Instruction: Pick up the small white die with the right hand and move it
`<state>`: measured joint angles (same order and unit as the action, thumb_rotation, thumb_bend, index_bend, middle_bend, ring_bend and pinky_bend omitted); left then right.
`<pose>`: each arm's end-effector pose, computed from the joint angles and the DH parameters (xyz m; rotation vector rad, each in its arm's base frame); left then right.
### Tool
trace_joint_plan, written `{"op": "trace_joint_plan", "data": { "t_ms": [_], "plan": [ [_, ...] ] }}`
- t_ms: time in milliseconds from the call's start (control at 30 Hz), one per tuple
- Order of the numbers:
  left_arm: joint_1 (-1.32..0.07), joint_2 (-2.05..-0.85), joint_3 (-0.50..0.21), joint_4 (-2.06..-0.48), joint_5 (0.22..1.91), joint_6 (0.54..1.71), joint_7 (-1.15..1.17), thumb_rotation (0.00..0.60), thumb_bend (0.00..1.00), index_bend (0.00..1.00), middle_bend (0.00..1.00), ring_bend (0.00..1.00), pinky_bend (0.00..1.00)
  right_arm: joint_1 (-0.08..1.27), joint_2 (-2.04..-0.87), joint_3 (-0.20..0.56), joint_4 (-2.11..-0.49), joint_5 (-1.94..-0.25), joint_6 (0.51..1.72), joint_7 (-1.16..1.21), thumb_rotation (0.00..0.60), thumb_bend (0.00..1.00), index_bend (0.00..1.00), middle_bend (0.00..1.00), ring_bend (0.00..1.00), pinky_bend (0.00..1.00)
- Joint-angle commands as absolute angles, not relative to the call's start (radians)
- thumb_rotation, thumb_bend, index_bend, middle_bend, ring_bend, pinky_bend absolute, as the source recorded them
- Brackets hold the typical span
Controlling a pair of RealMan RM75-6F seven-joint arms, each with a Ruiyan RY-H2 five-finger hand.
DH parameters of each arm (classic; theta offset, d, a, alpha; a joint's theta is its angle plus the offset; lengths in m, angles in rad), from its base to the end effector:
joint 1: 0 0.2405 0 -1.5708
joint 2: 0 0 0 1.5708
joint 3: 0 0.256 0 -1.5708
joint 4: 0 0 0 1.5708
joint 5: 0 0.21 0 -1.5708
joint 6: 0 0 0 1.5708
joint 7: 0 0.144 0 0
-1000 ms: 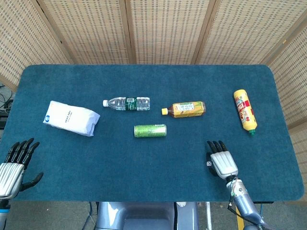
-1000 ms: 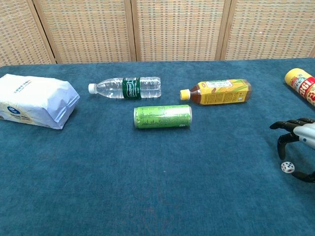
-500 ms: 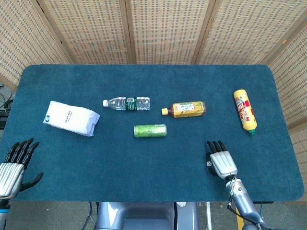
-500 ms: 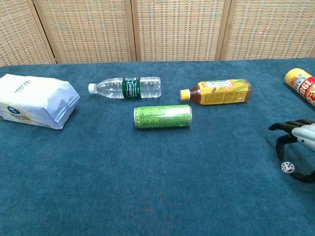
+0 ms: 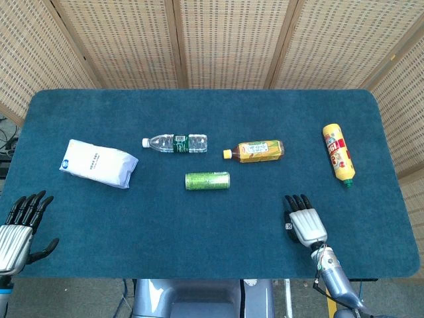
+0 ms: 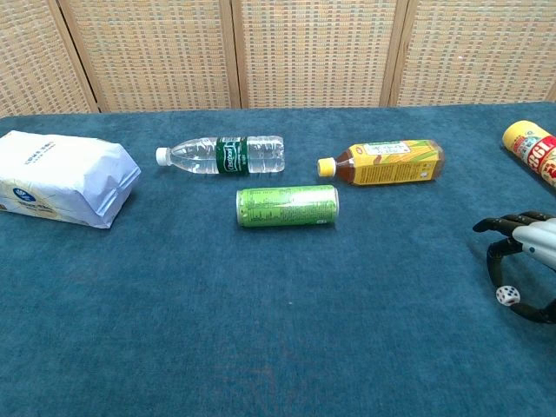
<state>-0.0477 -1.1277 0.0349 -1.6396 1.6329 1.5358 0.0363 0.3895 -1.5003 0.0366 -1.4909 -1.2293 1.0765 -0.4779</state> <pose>-0.2968 0.1504 0.1424 -1.4948 -0.8998 -0.9290 -0.2642 -0.2483 -0.0057 1.7956 -0.9413 0.6044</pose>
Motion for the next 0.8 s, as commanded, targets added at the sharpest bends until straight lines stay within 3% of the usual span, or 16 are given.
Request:
{"op": "trace_joint_plan", "data": {
  "t_ms": [33,800],
  "plan": [
    [-0.048,-1.127,0.035,-1.639,1.633,1.535,0.035,0.600,0.28,0.00,0.00,0.00,0.00,0.389,-1.501,0.034,-1.490,-1.228,1.078,-0.479,0.600,0.38,0.46,0.09,0.02,0.00],
    [-0.049,-1.127,0.035,-1.638,1.632,1.534,0.031,0.600,0.29,0.00,0.00,0.00,0.00,0.393,-1.511,0.029,-1.490,-1.222,1.085,-0.499,0.600,0.38,0.51,0.13,0.04,0.00]
  ]
}}
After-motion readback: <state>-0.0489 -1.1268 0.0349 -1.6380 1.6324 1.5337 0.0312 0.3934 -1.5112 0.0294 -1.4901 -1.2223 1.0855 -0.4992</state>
